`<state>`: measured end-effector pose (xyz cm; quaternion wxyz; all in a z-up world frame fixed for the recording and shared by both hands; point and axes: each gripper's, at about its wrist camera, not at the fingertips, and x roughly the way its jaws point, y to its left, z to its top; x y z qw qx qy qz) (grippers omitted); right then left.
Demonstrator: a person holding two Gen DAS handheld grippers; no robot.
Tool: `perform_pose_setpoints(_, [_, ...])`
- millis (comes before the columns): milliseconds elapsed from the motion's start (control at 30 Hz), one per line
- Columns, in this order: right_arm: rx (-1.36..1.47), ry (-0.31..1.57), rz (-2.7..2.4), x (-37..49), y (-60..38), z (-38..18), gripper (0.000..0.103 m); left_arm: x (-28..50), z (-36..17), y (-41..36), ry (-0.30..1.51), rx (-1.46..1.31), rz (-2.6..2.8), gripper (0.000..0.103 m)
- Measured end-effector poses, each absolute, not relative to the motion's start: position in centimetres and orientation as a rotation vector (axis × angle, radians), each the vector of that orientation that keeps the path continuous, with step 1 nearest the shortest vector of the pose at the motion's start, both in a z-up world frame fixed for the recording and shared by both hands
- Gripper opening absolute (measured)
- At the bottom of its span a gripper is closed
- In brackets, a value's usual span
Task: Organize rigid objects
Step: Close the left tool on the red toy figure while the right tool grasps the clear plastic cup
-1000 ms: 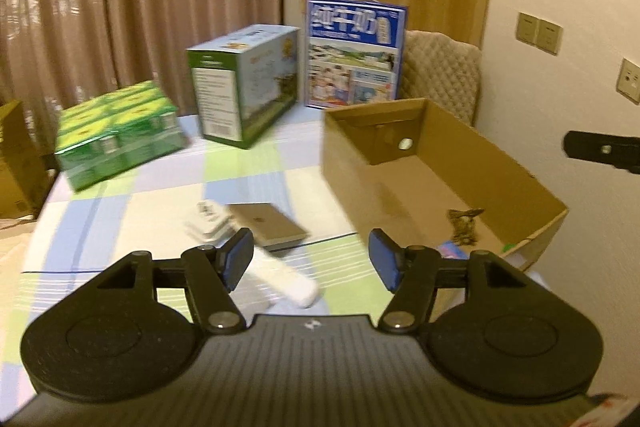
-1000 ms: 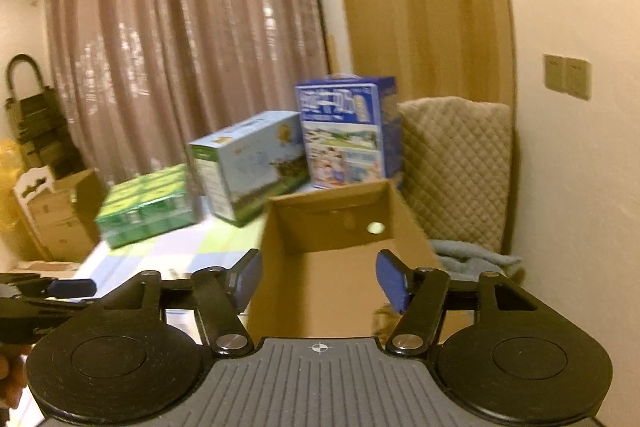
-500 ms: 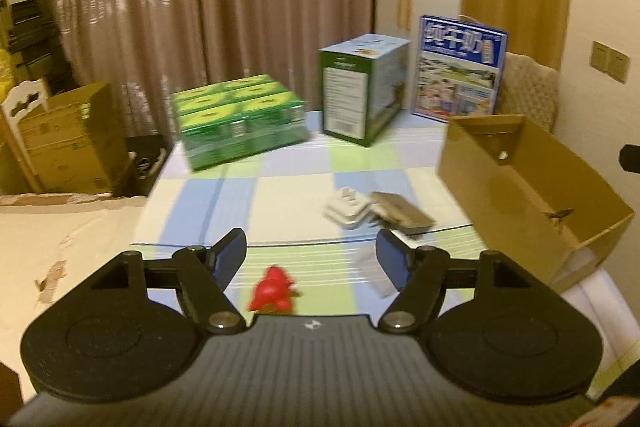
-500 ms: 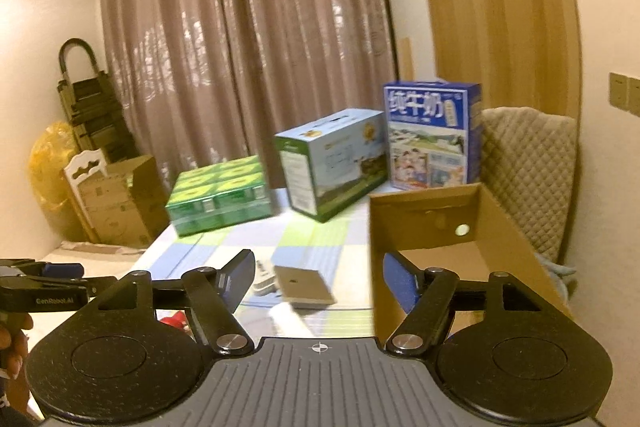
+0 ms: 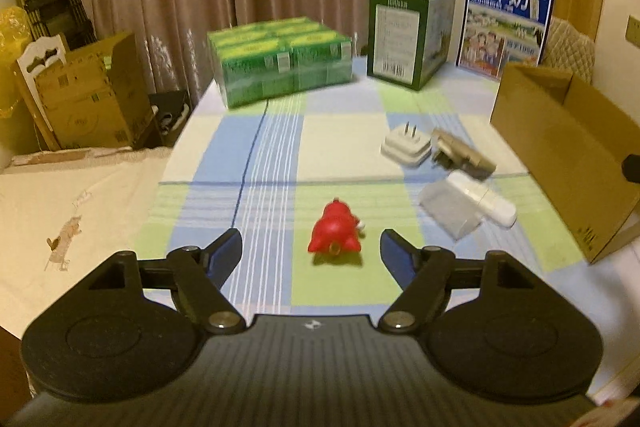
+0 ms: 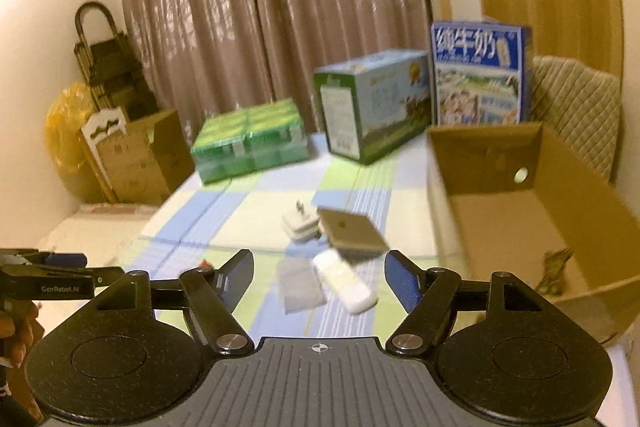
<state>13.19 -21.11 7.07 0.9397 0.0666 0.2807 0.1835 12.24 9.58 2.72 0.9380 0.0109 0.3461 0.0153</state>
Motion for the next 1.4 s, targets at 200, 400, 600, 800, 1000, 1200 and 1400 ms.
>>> perform_pose_setpoints(200, [0.11,0.632,0.386,15.7,-19.0,3.3,0.07,14.5,-0.5,9.9,0.746,0.052,-0.005,0.072])
perform_pose_setpoints(400, [0.07,0.654,0.413,18.9,-16.8,0.9,0.07,17.7,-2.5,9.8,0.768,0.043,-0.05,0.072])
perform_pose_setpoints(600, [0.023,0.684,0.46,21.3,-14.8,-1.8,0.07,20.0,-3.1,11.0,0.78,0.005,-0.07,0.072])
perform_pose_setpoints(800, [0.012,0.726,0.464,23.6,-13.6,-4.0,0.07,20.8,-3.8,11.7,0.786,0.047,-0.081,0.072])
perform_pose_setpoints(1000, [-0.005,0.746,0.47,24.7,-12.7,-5.4,0.07,21.5,-4.2,11.6,0.794,0.055,-0.127,0.072])
perform_pose_setpoints(1200, [-0.042,0.752,0.476,25.4,-11.8,-6.5,0.069,22.5,-5.1,10.9,0.821,0.062,-0.187,0.072])
perform_pose_setpoints(1400, [-0.057,0.764,0.467,26.0,-11.6,-7.2,0.069,23.5,-6.0,10.2,0.837,0.074,-0.209,0.064])
